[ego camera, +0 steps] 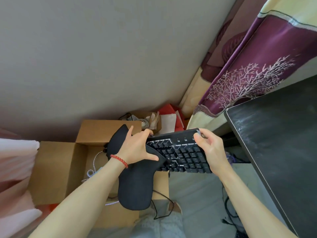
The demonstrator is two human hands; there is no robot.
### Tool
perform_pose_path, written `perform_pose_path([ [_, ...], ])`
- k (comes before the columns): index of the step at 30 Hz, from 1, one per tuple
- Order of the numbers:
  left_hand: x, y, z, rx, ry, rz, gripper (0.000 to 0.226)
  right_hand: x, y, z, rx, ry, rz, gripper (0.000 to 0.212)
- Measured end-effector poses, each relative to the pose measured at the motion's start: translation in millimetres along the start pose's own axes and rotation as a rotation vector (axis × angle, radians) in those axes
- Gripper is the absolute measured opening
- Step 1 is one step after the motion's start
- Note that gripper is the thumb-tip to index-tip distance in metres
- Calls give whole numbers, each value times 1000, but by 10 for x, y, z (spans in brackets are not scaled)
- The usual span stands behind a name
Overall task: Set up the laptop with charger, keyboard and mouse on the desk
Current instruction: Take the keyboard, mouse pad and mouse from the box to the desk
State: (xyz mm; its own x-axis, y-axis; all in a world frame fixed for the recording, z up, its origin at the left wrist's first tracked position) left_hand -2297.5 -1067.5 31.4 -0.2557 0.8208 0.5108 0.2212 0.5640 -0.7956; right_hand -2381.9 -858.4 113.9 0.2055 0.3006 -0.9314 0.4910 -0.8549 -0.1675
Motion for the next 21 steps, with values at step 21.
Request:
perform_pose_path([
  [21, -38, 204, -48, 52, 81, -119, 80, 142, 987, 299, -415, -362, -1695, 62],
])
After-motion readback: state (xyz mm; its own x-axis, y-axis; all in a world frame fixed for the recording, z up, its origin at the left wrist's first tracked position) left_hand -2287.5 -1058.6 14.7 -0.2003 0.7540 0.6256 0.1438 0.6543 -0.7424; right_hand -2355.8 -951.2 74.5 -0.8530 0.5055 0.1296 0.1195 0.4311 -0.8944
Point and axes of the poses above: each hand's wrist, its own z-axis towards the middle knuckle, its own y-axis out of the palm, x = y × z, the point moved 2 cm from there along z, towards the middle knuckle
